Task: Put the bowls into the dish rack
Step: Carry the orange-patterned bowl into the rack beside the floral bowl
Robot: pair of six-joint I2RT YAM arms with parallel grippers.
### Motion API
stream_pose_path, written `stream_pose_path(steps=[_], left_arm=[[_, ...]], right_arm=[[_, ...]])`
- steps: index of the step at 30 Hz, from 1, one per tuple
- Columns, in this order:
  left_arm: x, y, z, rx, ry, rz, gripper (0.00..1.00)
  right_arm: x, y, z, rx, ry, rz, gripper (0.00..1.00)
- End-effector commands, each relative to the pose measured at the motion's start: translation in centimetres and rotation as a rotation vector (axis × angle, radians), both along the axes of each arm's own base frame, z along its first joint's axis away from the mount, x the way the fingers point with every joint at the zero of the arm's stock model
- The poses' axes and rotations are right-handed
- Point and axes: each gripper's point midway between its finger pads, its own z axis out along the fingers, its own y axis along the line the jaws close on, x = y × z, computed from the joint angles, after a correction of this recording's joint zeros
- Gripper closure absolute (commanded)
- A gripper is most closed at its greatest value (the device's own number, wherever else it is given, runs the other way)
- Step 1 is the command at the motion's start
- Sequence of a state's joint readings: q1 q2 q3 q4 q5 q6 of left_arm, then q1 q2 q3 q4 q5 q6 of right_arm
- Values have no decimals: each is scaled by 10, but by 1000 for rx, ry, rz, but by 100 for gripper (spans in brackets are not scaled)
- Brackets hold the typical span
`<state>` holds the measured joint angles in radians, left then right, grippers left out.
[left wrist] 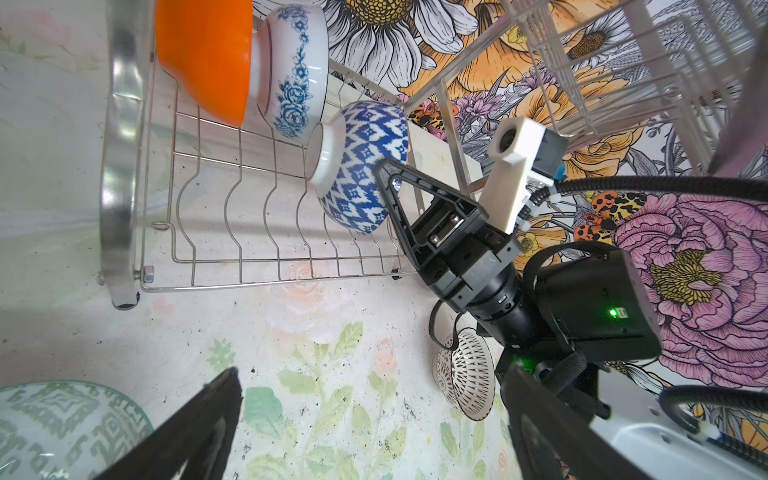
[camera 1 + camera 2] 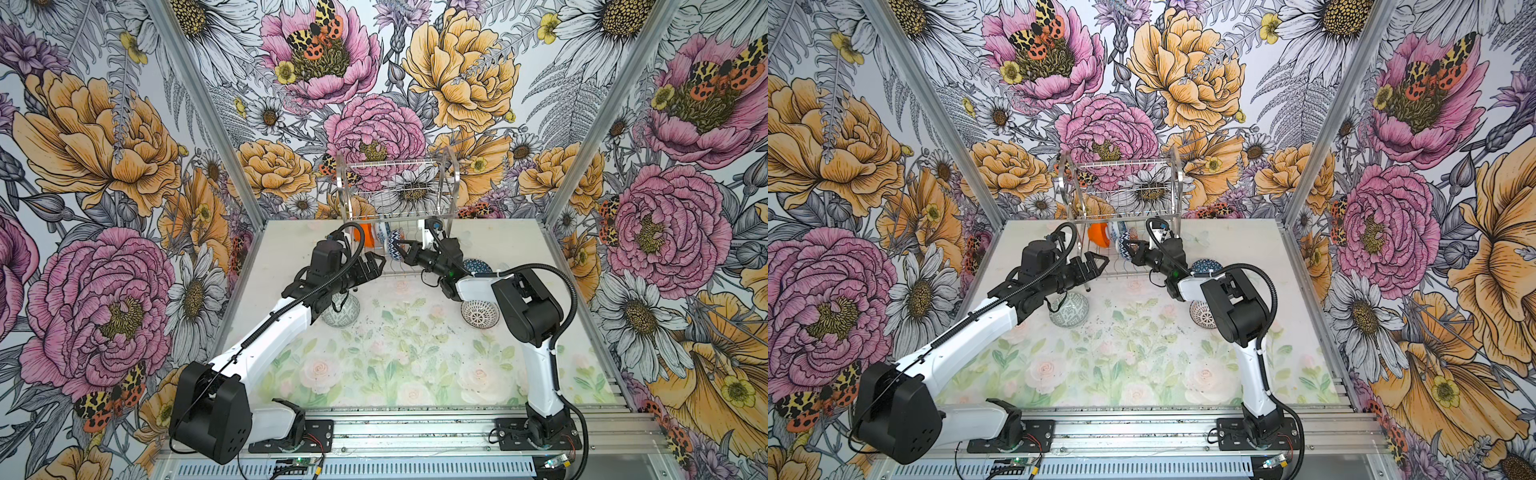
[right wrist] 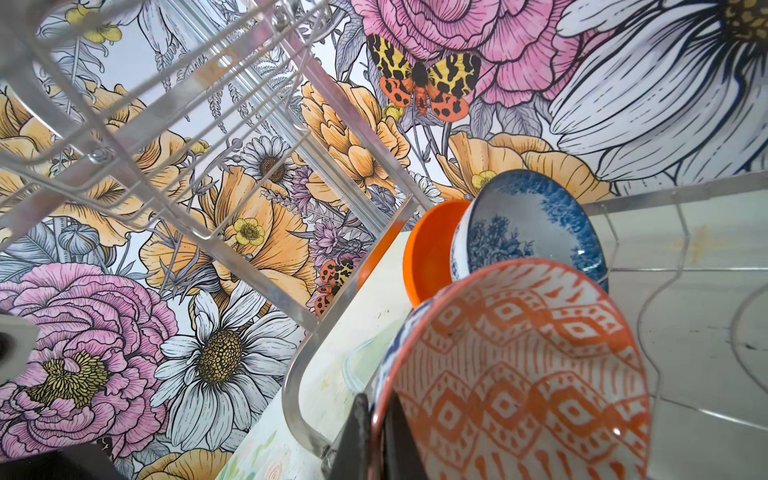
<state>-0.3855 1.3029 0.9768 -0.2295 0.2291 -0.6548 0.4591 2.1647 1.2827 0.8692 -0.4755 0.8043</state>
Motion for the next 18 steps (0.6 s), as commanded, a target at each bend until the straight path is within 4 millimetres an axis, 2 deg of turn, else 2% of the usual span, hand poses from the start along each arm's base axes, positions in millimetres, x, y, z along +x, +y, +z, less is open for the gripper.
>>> stream_pose_path(steps=[1, 11, 18], left_arm=[[2, 1, 0, -13, -4, -2, 1], [3, 6, 3, -10, -9, 12, 1], [4, 8, 3, -11, -7, 17, 1]], right_arm=[[15, -5, 33, 61, -98, -40, 100], [27, -11, 28, 60, -99, -80, 100], [18, -16, 33, 68, -110, -77, 100]])
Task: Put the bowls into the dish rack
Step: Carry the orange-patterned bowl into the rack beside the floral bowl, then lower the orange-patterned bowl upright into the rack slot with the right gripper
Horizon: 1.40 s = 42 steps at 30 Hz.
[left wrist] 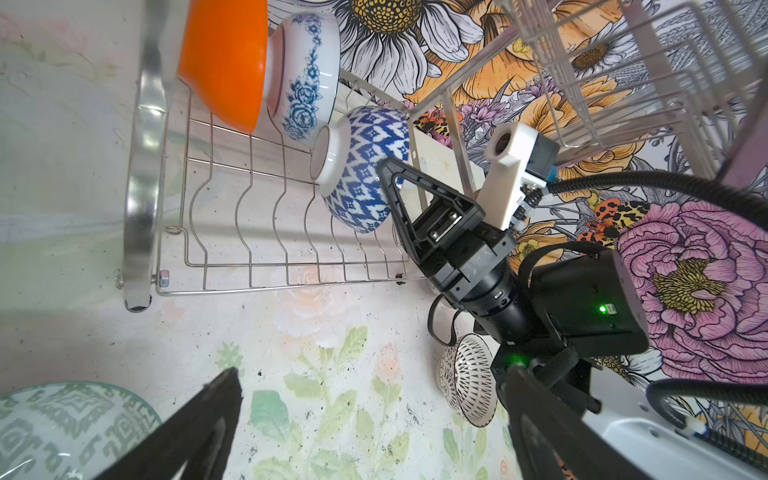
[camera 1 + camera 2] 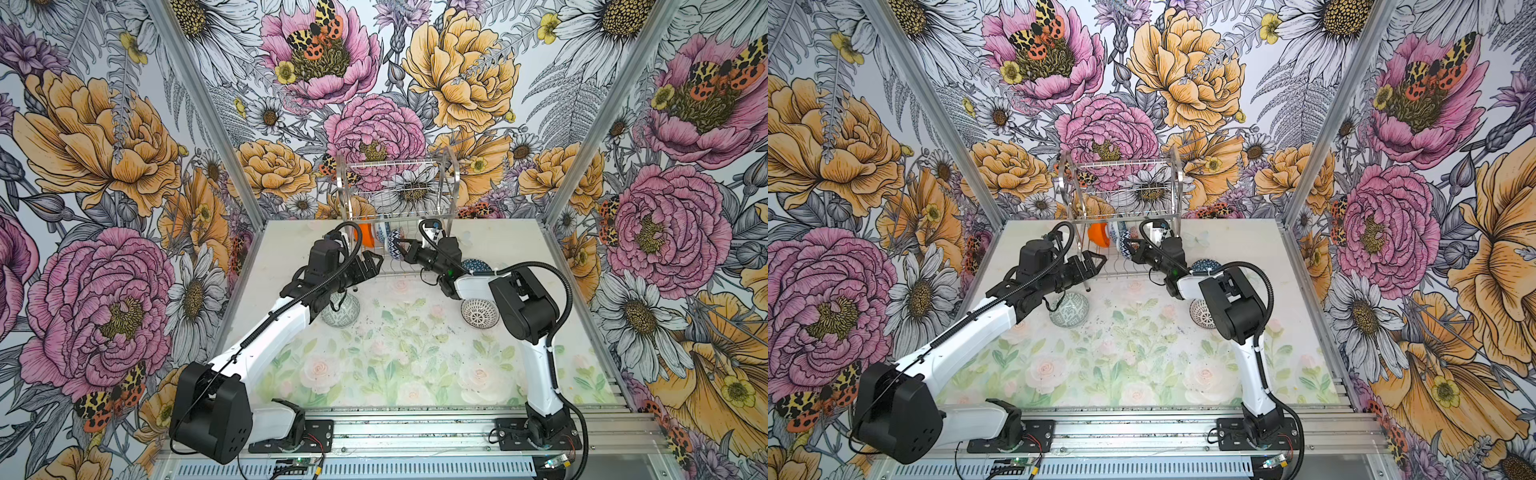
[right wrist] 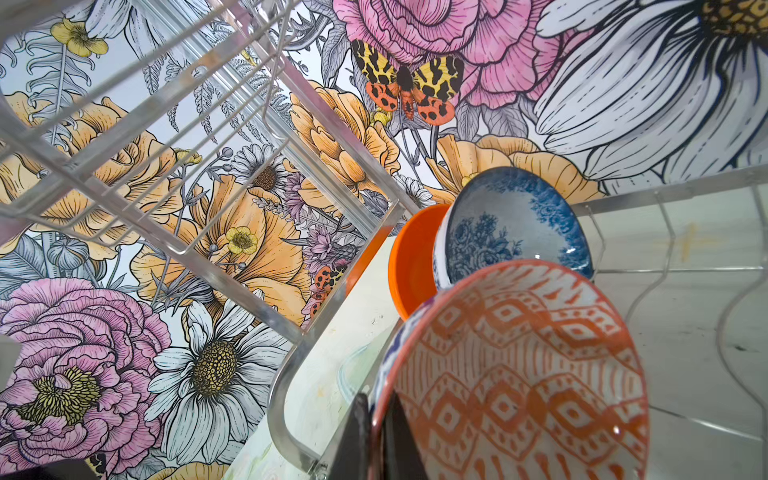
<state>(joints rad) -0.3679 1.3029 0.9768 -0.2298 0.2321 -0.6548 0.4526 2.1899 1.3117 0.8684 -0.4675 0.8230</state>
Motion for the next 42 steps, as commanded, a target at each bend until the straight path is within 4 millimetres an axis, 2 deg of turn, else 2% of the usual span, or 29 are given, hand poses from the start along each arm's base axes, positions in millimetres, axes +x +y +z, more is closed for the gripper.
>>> stream_pose_path(steps=[1, 11, 21, 33, 42], left_arm=[[1, 2, 4, -11, -10, 2, 1], [2, 3, 3, -6, -10, 6, 1], [3, 3, 1, -10, -2, 4, 1], [2, 3, 0, -8, 0, 2, 1], [2, 2, 2, -14, -3, -1, 1]], right_arm=[[7, -16, 38, 57, -128, -63, 100], [-1, -23, 53, 69, -155, -68, 100], [10, -30, 64, 114, -163, -77, 100], [43, -27, 48, 125, -100, -109, 100], [48, -32, 28, 127, -50, -158, 100]])
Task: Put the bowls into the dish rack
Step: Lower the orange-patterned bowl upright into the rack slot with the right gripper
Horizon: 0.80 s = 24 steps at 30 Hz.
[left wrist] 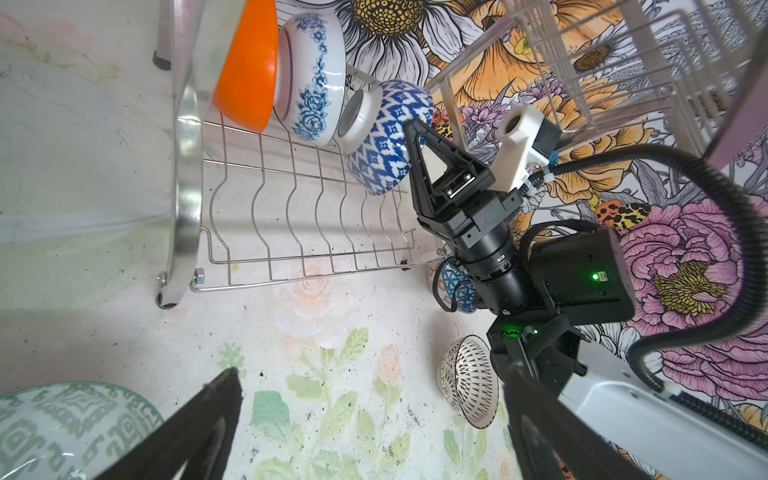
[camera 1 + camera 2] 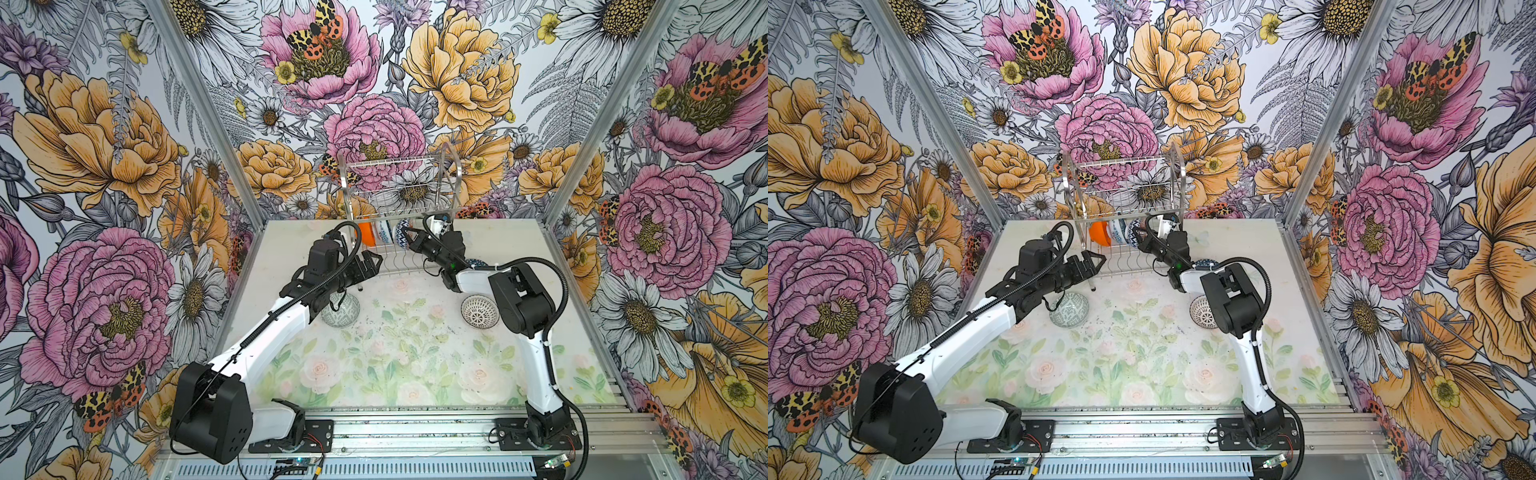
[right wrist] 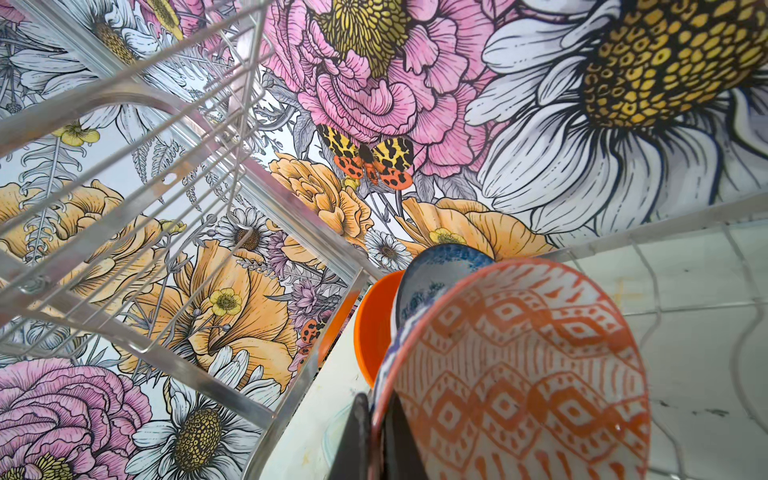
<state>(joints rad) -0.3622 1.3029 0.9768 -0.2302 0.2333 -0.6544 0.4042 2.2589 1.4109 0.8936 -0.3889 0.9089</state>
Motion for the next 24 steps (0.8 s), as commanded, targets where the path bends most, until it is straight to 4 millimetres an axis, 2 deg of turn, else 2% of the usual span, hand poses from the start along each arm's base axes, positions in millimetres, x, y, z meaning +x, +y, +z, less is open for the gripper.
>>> stream_pose_path(steps=[1, 13, 24], left_arm=[[1, 1, 3, -14, -4, -5, 1], [0, 1, 3, -12, -6, -4, 1], [0, 2, 5, -12, -10, -2, 1]], right_arm=[[6, -5, 18, 43, -63, -42, 100], [14, 5, 3, 40, -11, -81, 100], [21, 12, -2, 52, -4, -71, 100]])
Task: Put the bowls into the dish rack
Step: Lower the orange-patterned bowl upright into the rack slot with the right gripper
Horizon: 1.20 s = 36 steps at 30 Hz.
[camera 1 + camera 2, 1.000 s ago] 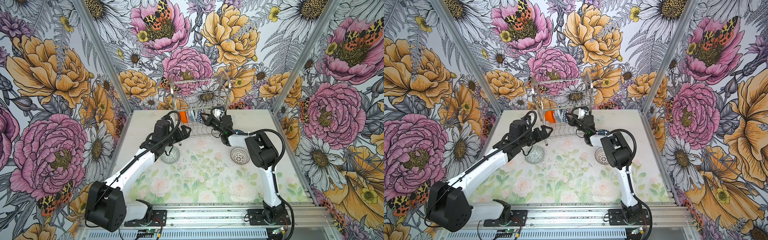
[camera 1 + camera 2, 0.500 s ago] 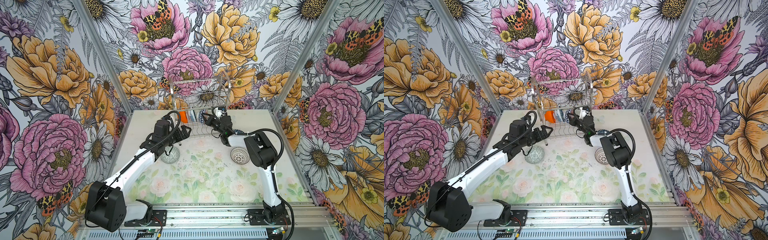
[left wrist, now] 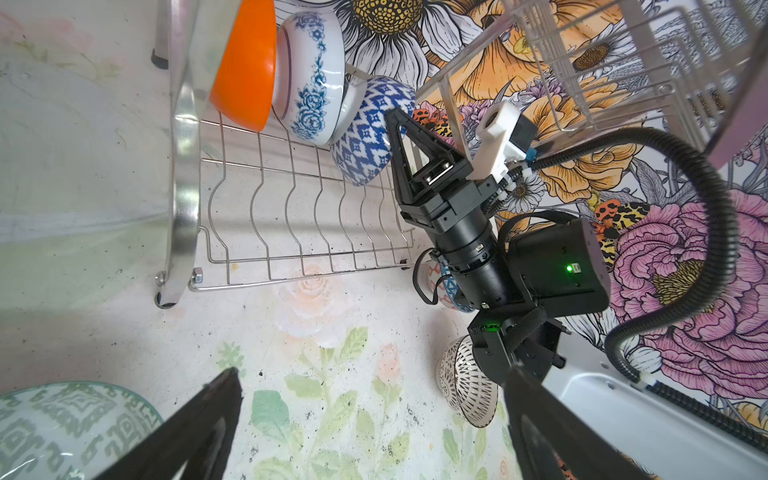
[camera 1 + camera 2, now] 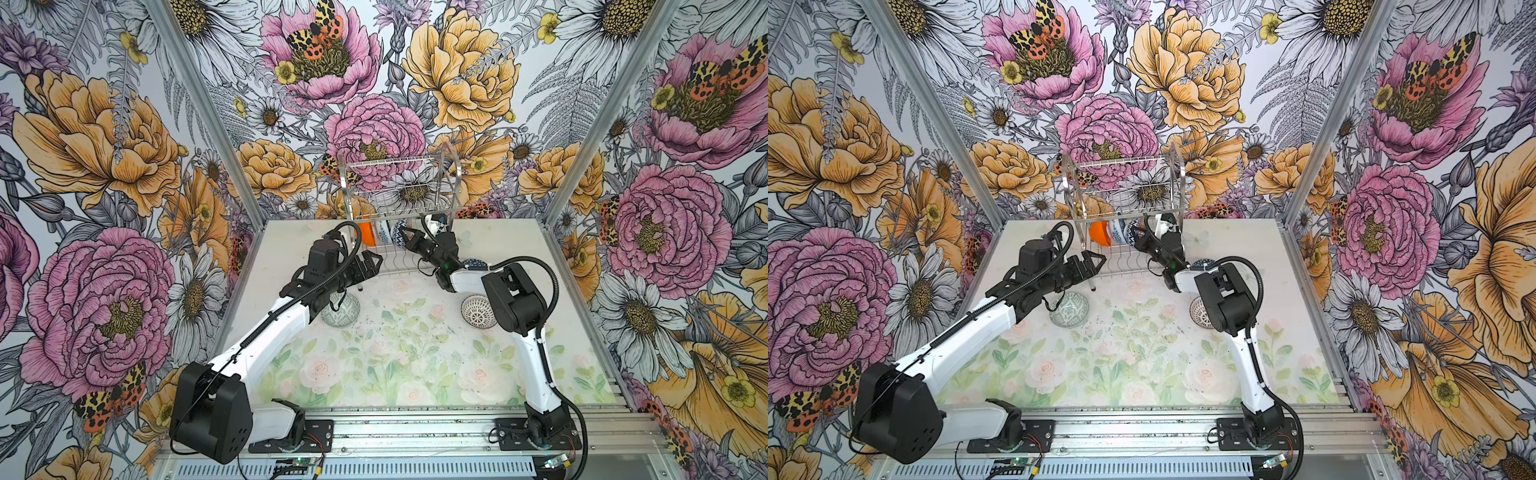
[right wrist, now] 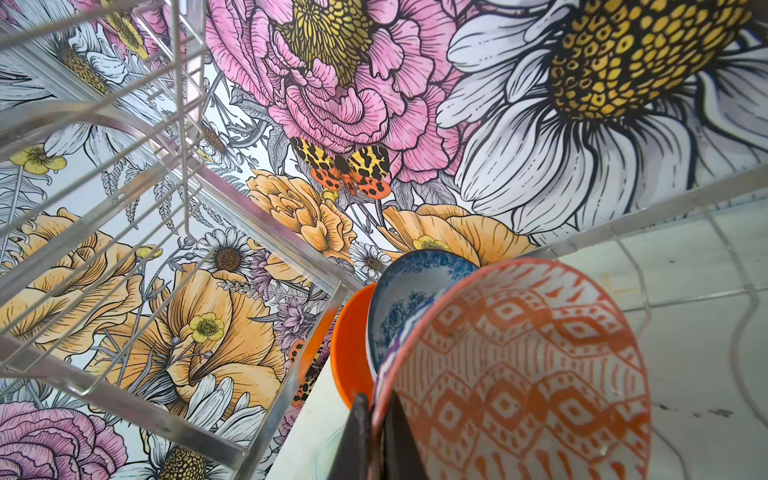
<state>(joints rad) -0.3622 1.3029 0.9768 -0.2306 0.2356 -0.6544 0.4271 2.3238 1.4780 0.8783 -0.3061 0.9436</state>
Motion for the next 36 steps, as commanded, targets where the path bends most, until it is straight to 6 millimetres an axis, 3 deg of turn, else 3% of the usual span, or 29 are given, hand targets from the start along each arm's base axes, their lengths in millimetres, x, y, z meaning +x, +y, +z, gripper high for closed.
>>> stream_pose_path(steps=[1, 22, 36], left_arm=[[1, 2, 5, -11, -11, 0, 1], [-1, 4, 8, -9, -21, 3, 1], [-1, 4, 8, -10, -22, 1, 1]], right_arm=[[7, 4, 11, 29, -37, -15, 100], [21, 14, -26, 24, 37, -42, 100], [26, 18, -39, 11, 48, -47, 99]])
